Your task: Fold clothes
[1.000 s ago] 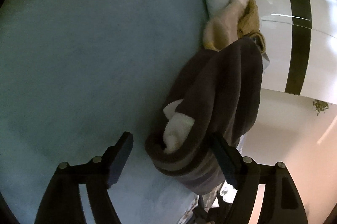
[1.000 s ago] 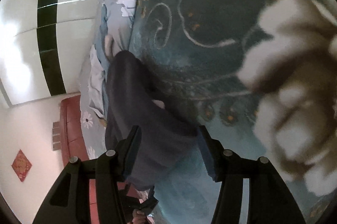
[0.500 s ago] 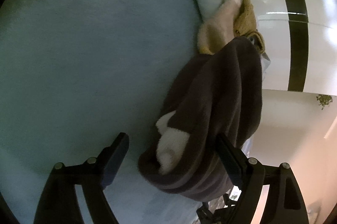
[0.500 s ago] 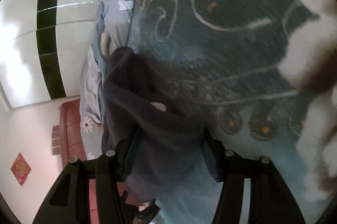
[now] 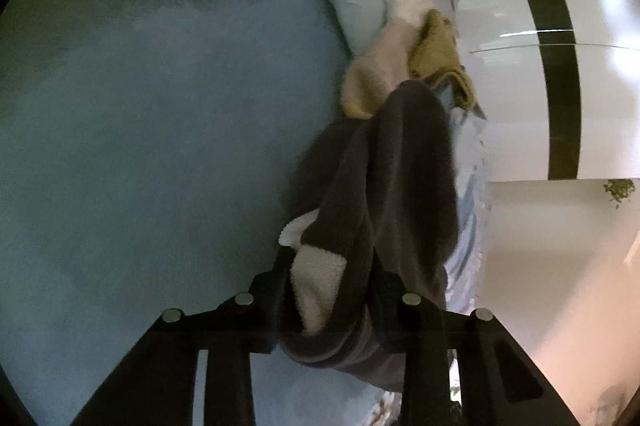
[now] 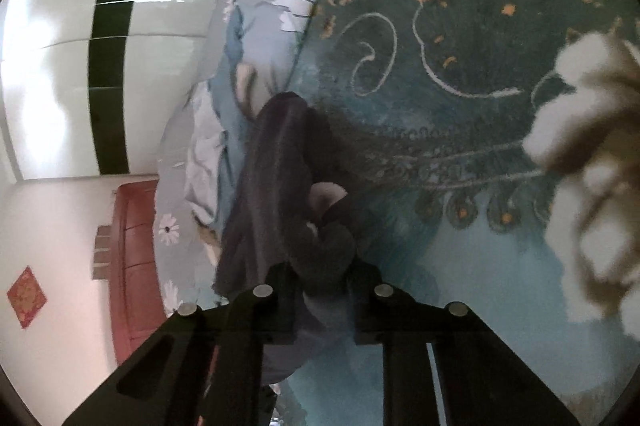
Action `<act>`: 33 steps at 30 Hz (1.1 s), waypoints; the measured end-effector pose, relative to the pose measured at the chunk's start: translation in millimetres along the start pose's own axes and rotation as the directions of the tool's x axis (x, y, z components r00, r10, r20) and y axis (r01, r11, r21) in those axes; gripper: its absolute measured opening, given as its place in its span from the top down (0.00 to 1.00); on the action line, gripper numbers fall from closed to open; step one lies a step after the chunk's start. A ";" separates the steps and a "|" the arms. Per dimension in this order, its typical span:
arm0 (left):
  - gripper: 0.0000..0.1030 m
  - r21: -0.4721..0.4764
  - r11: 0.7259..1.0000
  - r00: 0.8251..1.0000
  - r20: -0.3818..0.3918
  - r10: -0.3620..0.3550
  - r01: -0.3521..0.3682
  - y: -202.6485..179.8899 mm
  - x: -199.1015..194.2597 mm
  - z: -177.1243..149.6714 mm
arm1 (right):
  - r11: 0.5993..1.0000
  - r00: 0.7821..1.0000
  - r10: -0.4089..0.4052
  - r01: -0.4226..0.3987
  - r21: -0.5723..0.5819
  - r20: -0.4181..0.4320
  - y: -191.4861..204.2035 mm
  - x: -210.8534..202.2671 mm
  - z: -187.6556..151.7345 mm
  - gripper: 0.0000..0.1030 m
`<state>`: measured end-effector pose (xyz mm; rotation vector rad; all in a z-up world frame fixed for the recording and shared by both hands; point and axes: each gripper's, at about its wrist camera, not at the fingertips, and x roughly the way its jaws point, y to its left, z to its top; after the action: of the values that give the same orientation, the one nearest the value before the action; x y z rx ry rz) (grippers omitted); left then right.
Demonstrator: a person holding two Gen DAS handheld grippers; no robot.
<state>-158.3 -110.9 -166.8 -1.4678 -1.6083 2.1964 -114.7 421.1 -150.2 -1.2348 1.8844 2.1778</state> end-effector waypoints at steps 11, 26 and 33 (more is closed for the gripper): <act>0.68 -0.013 1.000 0.999 -0.047 -0.022 0.021 55.2 -69.5 -63.7 | 0.997 0.996 -0.053 0.049 -0.057 -0.070 -16.4 -67.1 -62.2 0.84; 0.55 0.106 0.994 0.988 -0.150 0.025 -0.009 65.8 -79.2 -67.6 | 0.979 0.972 -0.192 0.180 -0.094 -0.138 -32.6 -78.4 -67.6 0.65; 0.46 0.380 0.914 0.979 -0.079 0.186 -0.143 28.0 -89.4 -41.1 | 0.920 0.943 -0.325 0.299 -0.253 -0.067 -23.8 -103.3 -44.5 0.59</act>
<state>-67.8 -141.6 -130.6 -1.6194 -0.9900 2.2895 -8.0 438.7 -111.4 -1.5956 1.3586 2.2451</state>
